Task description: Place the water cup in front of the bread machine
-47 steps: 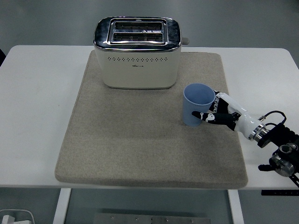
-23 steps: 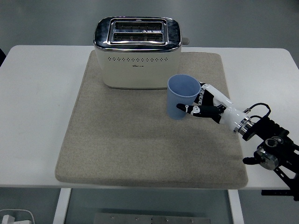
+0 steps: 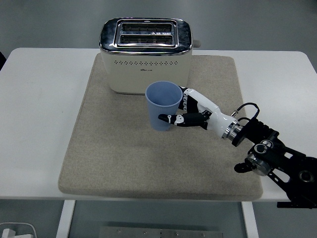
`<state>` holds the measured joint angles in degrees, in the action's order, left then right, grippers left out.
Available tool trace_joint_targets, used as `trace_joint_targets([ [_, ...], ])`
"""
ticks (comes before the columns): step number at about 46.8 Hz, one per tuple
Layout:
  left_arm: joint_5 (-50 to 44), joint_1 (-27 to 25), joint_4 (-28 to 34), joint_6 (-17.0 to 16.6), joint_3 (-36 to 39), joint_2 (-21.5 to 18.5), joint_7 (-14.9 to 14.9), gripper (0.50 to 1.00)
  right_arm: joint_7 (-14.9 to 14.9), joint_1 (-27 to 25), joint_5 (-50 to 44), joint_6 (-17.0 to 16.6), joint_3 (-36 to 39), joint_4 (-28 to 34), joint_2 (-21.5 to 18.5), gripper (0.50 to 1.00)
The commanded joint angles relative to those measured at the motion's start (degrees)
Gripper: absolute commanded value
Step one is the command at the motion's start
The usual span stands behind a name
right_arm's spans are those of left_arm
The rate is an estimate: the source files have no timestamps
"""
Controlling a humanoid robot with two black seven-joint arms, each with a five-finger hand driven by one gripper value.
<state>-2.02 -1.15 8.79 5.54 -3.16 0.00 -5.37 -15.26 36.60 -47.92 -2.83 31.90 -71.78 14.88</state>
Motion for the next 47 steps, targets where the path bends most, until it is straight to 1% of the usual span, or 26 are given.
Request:
trace_joint_targets([
  [1,-0.01,0.01,0.0,0.0,0.0,0.0,0.01,1.0,0.06,1.36,0.1,0.28,-1.31,1.2,-1.6,0.552],
  [6,-0.01,0.01,0.0,0.0,0.0,0.0,0.01,1.0,0.06,3.12,0.1,1.07,-2.71,3.48,-4.5,0.554],
  [18,-0.01,0.01,0.0,0.0,0.0,0.0,0.01,1.0,0.76,4.62,0.02,1.16,-4.38,8.14,-10.31,0.56],
  [21,-0.01,0.01,0.0,0.0,0.0,0.0,0.01,1.0,0.85,5.14,-0.07,1.69,-4.47,8.93,-11.36,0.56],
  [30,-0.01,0.01,0.0,0.0,0.0,0.0,0.01,1.0,0.85,6.73,0.02,3.01,-5.97,10.95,-13.3,0.562],
  [33,-0.01,0.01,0.0,0.0,0.0,0.0,0.01,1.0,0.85,6.73,0.02,3.18,-5.97,11.31,-13.39,0.564],
  [40,-0.01,0.01,0.0,0.0,0.0,0.0,0.01,1.0,0.76,6.38,0.02,4.76,-6.23,12.36,-13.39,0.584],
  [47,-0.01,0.01,0.0,0.0,0.0,0.0,0.01,1.0,0.58,5.94,0.02,5.03,-6.23,12.36,-13.91,0.601],
])
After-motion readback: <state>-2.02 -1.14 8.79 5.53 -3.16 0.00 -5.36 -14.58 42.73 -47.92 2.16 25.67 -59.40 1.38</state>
